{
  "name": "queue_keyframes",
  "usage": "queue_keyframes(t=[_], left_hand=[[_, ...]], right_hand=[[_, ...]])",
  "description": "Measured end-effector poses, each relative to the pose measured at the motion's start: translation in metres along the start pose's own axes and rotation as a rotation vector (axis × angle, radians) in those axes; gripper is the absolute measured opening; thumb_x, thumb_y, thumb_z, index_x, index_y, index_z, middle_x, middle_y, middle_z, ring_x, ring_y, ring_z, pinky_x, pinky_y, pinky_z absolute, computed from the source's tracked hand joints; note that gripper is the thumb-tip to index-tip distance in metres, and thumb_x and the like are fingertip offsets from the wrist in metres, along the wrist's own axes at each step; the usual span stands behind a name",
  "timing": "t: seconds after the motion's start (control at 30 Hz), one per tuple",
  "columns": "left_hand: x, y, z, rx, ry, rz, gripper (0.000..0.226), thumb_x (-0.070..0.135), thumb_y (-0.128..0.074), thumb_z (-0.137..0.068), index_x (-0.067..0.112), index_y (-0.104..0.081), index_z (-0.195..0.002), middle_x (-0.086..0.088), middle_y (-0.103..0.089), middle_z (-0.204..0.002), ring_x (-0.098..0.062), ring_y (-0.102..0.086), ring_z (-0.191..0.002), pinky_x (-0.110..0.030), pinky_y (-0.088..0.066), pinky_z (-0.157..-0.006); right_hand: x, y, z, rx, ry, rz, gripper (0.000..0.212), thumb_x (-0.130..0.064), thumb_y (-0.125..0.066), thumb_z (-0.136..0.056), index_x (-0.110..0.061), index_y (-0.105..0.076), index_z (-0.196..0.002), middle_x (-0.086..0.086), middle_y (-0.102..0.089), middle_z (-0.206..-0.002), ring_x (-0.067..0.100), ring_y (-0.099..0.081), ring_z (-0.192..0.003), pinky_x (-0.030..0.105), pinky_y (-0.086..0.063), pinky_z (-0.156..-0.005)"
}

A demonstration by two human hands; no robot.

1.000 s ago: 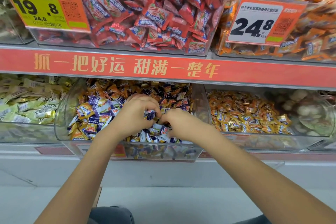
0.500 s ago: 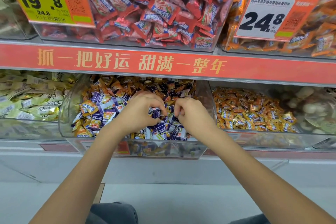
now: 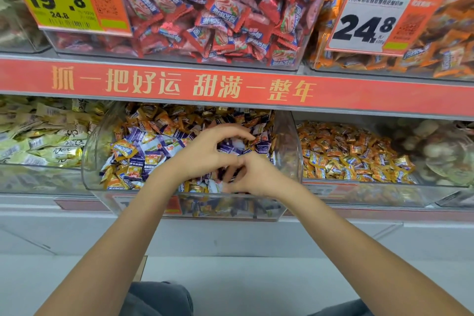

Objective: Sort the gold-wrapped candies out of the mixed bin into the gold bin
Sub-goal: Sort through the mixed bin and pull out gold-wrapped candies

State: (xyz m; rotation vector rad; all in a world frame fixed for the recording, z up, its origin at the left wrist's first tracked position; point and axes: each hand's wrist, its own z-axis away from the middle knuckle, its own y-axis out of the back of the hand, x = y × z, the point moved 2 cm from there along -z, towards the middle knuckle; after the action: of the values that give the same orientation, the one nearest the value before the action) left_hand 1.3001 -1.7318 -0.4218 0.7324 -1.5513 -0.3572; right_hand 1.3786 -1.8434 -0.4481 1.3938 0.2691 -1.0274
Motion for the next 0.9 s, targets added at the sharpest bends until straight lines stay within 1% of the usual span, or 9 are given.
queue_keyframes(t=[0.1, 0.2, 0.27, 0.37, 0.43, 0.6, 0.73, 0.8, 0.9], left_hand=[[0.009, 0.006, 0.007, 0.083, 0.01, 0.075, 0.03, 0.018, -0.063, -0.082, 0.028, -0.067, -0.11, 0.015, -0.062, -0.119, 0.007, -0.055, -0.106, -0.014, -0.043, -0.086], [0.012, 0.017, 0.023, 0.214, 0.022, 0.001, 0.023, 0.009, -0.062, -0.088, 0.027, -0.071, -0.099, 0.016, -0.069, -0.102, 0.006, -0.06, -0.096, -0.013, -0.045, -0.081], [0.01, 0.024, 0.039, 0.231, 0.022, -0.069, 0.024, 0.01, -0.064, -0.087, 0.032, -0.07, -0.09, 0.019, -0.068, -0.095, 0.006, -0.06, -0.094, -0.01, -0.044, -0.081], [0.0, 0.03, 0.056, 0.222, 0.008, -0.245, 0.022, 0.013, -0.069, -0.084, 0.034, -0.071, -0.089, 0.021, -0.066, -0.095, 0.007, -0.055, -0.1, -0.011, -0.04, -0.087], [-0.009, 0.032, 0.063, 0.171, 0.003, -0.29, 0.021, 0.015, -0.074, -0.08, 0.033, -0.072, -0.091, 0.019, -0.066, -0.1, 0.005, -0.054, -0.104, -0.015, -0.043, -0.089], [-0.026, 0.028, 0.066, 0.142, 0.021, -0.332, 0.022, 0.025, -0.077, -0.076, 0.038, -0.071, -0.093, 0.019, -0.064, -0.105, -0.002, -0.055, -0.107, -0.03, -0.045, -0.096], [-0.018, 0.022, 0.06, 0.183, -0.077, -0.375, 0.012, 0.034, -0.079, -0.07, 0.029, -0.075, -0.08, 0.018, -0.066, -0.088, -0.009, -0.057, -0.094, -0.039, -0.048, -0.086], [-0.011, 0.018, 0.057, 0.078, -0.062, -0.311, 0.031, 0.055, -0.069, -0.07, 0.025, -0.075, -0.072, 0.013, -0.067, -0.077, -0.009, -0.059, -0.081, -0.036, -0.05, -0.077], [-0.009, 0.009, 0.054, -0.139, 0.009, -0.295, 0.054, 0.07, -0.049, -0.077, 0.024, -0.076, -0.08, 0.009, -0.072, -0.083, -0.008, -0.061, -0.084, -0.034, -0.049, -0.082]], right_hand=[[0.006, 0.01, 0.004, 0.227, -0.028, 0.136, 0.011, -0.01, -0.073, -0.08, -0.017, -0.065, -0.078, -0.009, -0.054, -0.07, 0.005, -0.05, -0.061, 0.028, -0.044, -0.068], [0.007, 0.014, 0.013, 0.315, -0.041, 0.393, 0.011, -0.005, -0.065, -0.085, -0.013, -0.067, -0.092, 0.005, -0.054, -0.103, 0.02, -0.052, -0.094, 0.034, -0.045, -0.082], [-0.003, 0.017, 0.022, 0.416, 0.055, 0.366, 0.018, 0.0, -0.057, -0.087, -0.014, -0.067, -0.093, 0.001, -0.052, -0.1, 0.018, -0.051, -0.093, 0.034, -0.046, -0.08], [-0.018, 0.011, 0.029, 0.06, 0.127, 0.172, 0.025, -0.007, -0.05, -0.091, -0.022, -0.07, -0.09, -0.007, -0.065, -0.085, 0.011, -0.059, -0.072, 0.027, -0.051, -0.068], [-0.019, 0.002, 0.027, -0.164, 0.11, 0.187, 0.026, -0.018, -0.045, -0.097, -0.023, -0.07, -0.101, -0.002, -0.071, -0.101, 0.019, -0.064, -0.083, 0.034, -0.054, -0.076], [-0.003, 0.012, 0.021, -0.153, 0.019, 0.272, 0.031, -0.022, -0.044, -0.101, -0.02, -0.062, -0.126, -0.002, -0.059, -0.133, 0.016, -0.059, -0.111, 0.033, -0.047, -0.096], [-0.008, 0.022, 0.022, 0.062, 0.109, 0.224, 0.02, -0.013, -0.055, -0.094, -0.016, -0.074, -0.101, -0.007, -0.07, -0.085, 0.001, -0.062, -0.069, 0.019, -0.052, -0.068], [-0.017, 0.016, 0.021, -0.097, 0.14, 0.241, 0.022, -0.025, -0.053, -0.097, -0.018, -0.072, -0.089, -0.011, -0.061, -0.069, 0.0, -0.053, -0.056, 0.015, -0.041, -0.056], [-0.021, 0.005, 0.02, -0.35, 0.035, 0.364, 0.038, -0.042, -0.031, -0.102, -0.027, -0.057, -0.078, -0.005, -0.052, -0.073, 0.009, -0.049, -0.067, 0.028, -0.041, -0.069]])
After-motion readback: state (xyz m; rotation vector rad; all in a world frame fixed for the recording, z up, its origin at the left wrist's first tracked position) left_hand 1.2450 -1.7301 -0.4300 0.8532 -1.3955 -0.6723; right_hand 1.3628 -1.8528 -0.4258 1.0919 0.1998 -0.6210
